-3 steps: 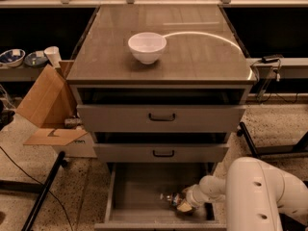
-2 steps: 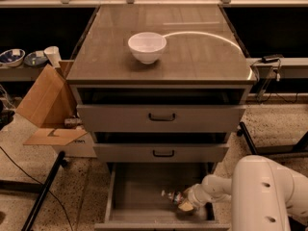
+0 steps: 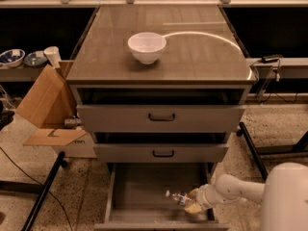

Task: Pick water bottle from bottom drawer and place on counter

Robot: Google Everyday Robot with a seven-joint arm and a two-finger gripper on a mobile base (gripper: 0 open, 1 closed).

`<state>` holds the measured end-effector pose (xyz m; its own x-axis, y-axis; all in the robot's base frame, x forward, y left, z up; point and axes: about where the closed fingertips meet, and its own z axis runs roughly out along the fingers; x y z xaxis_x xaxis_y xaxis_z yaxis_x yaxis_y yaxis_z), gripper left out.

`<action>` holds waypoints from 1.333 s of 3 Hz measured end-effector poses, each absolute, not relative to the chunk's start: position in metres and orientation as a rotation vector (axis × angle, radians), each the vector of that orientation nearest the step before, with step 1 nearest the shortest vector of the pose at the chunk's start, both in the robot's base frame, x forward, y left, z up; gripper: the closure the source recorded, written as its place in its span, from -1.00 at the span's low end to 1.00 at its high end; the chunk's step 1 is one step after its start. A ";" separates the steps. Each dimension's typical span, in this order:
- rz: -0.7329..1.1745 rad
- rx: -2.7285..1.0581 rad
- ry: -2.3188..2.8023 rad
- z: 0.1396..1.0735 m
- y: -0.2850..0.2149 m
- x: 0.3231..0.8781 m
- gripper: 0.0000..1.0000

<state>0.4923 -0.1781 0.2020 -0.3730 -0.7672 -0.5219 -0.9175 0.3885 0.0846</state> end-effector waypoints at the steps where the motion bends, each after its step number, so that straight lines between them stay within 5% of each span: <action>1: 0.571 -1.462 2.209 0.245 -0.188 0.469 1.00; 4: 0.599 -1.512 2.183 0.409 -0.206 0.424 1.00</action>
Offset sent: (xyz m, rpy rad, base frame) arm -0.0725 -0.0349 0.1703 0.0918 -0.0065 0.0809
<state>0.4245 -0.2062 0.4090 -0.3230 -0.7624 -0.5607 -0.9418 0.3172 0.1113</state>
